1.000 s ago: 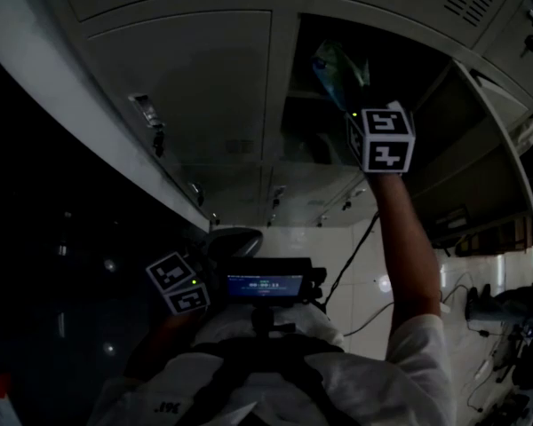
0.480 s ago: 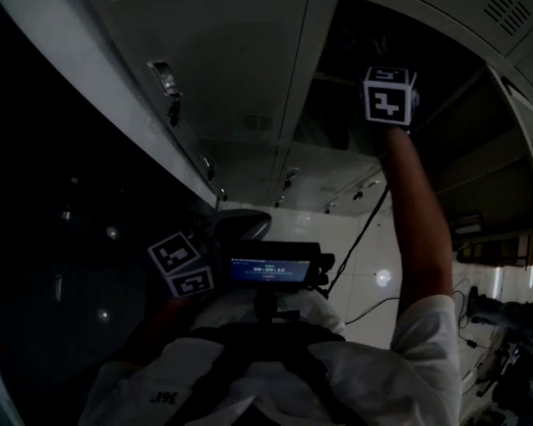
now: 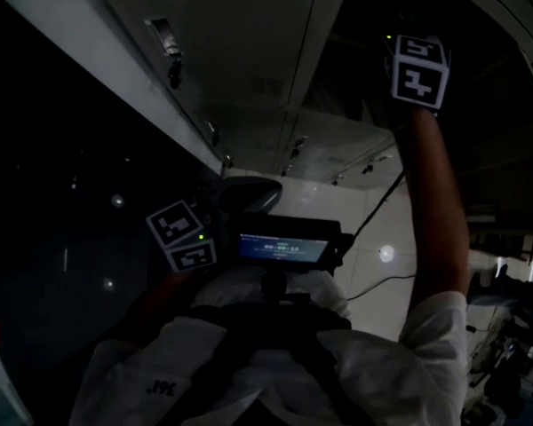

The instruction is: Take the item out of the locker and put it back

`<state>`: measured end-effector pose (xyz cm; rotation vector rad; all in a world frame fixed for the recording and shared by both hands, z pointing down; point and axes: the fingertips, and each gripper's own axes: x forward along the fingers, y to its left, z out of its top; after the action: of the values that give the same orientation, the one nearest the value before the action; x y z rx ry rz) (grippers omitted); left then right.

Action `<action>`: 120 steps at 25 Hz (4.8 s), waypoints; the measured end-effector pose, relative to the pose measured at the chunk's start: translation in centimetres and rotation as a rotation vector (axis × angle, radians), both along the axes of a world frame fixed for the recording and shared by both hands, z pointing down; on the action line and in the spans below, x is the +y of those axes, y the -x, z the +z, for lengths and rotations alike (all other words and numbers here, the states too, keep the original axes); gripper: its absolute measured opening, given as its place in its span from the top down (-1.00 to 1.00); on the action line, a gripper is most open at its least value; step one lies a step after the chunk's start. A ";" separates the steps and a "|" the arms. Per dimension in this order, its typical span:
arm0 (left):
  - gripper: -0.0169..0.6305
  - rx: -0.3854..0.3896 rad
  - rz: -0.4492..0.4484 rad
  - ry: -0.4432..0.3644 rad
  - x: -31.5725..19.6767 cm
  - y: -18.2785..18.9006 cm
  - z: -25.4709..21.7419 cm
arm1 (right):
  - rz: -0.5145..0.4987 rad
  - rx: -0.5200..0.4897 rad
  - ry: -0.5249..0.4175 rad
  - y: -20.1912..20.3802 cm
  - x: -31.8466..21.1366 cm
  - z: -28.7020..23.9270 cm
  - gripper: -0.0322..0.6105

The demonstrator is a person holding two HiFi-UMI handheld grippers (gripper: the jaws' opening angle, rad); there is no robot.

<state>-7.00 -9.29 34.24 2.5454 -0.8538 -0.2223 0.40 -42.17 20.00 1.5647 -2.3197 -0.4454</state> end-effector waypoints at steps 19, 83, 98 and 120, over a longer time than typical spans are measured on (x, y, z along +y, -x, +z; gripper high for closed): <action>0.97 0.006 0.000 0.053 -2.3 -2.4 1.4 | -0.130 -0.230 0.035 -4.1 10.6 1.5 0.06; 0.97 -0.031 0.126 0.105 13.7 -5.0 4.2 | -0.079 -0.379 0.472 -7.7 40.4 20.6 0.89; 0.97 -0.007 0.196 0.078 25.3 -3.9 3.9 | -0.116 -0.492 0.491 -6.3 54.4 19.6 0.89; 0.97 -0.031 0.184 0.068 22.9 -8.5 3.3 | -0.113 -0.493 0.511 -10.2 50.6 19.1 0.88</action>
<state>1.46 13.57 37.52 2.5501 -0.6221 -0.0954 10.61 8.40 39.14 1.3935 -2.5878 0.5400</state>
